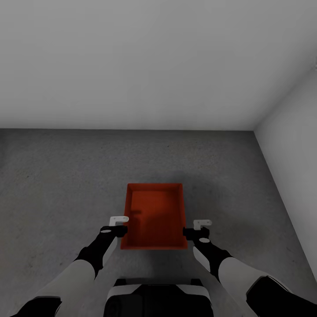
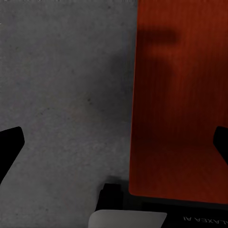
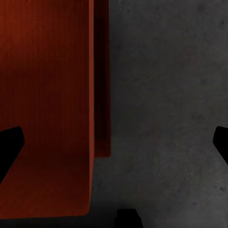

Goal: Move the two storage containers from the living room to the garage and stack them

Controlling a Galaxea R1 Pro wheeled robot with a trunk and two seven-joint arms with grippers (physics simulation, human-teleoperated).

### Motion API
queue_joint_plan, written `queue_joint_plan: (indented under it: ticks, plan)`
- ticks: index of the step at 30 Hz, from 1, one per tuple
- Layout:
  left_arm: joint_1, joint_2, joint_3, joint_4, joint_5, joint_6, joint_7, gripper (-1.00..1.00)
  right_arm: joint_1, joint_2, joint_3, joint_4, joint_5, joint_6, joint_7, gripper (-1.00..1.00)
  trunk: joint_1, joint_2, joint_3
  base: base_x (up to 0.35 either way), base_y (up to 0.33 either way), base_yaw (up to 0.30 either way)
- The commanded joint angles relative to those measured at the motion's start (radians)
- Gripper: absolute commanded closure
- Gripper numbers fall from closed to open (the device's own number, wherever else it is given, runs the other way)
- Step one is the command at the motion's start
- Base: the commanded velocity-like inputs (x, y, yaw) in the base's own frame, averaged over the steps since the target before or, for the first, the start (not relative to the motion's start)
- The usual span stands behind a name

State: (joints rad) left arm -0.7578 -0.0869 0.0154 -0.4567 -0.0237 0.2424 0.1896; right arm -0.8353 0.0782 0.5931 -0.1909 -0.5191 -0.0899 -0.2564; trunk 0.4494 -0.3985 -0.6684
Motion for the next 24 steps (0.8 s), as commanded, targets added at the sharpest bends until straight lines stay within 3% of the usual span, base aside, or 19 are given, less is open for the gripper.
queue_joint_plan:
  ticks: [1,24]
  plan:
    - [0.000,-0.001,0.002,-0.002,-0.002,0.006,0.002,-1.00,-0.001,0.000,0.008,0.001,-0.011,-0.004,-0.004,-1.00,0.001,-0.001,0.000,0.000,0.000,-0.057]
    - [0.000,-0.001,0.002,-0.002,-0.002,0.006,0.000,-1.00,-0.001,0.001,0.008,0.001,-0.012,-0.004,-0.004,-1.00,0.001,-0.001,0.034,0.000,0.000,-0.077]
